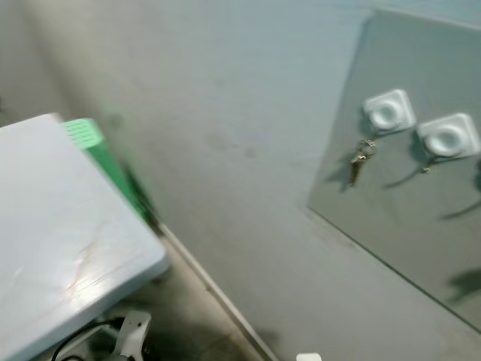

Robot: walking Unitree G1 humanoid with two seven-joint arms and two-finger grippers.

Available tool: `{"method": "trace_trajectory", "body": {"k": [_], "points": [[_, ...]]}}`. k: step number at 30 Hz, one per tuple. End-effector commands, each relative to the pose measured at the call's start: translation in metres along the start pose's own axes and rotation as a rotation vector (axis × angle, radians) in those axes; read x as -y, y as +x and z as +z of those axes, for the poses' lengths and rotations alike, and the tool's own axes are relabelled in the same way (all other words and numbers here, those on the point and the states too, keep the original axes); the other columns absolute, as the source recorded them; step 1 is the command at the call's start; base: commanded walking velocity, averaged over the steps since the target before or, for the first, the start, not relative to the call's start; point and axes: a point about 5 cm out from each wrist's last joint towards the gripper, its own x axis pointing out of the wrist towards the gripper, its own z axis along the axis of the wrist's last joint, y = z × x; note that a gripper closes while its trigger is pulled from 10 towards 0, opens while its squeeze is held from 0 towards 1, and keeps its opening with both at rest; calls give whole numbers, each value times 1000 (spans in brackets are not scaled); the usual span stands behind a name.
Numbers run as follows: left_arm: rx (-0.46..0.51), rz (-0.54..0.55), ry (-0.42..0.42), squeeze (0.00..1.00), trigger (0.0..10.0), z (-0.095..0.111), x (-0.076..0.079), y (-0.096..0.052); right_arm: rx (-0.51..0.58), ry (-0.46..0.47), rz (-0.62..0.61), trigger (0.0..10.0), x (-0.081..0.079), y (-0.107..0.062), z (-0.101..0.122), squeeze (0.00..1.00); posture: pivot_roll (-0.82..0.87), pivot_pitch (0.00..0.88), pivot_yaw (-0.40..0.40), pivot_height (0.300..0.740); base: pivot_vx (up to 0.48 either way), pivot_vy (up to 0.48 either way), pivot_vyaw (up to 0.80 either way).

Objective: Hang keys on a hook

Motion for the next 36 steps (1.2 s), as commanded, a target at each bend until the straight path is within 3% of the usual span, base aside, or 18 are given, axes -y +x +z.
{"method": "trace_trajectory", "body": {"k": [1,26,29,36], "points": [[-20,-1,-3,0,10000,-5,0,-1,-41,1,7,10000,-1,-2,-10,0,76,0,-9,740,0,0,800],[-45,8,-40,0,10000,-9,0,-1,-69,9,5,10000,-6,-3,-20,0,86,0,-20,740,0,0,797],[-51,13,-40,0,10000,-9,0,-1,-59,62,2,10000,-6,-3,-19,0,87,0,-19,740,0,0,0],[-51,23,-51,0,10000,-10,-1,-1,-56,44,-5,10000,-2,-2,-14,0,89,0,-20,740,0,0,0]]}}
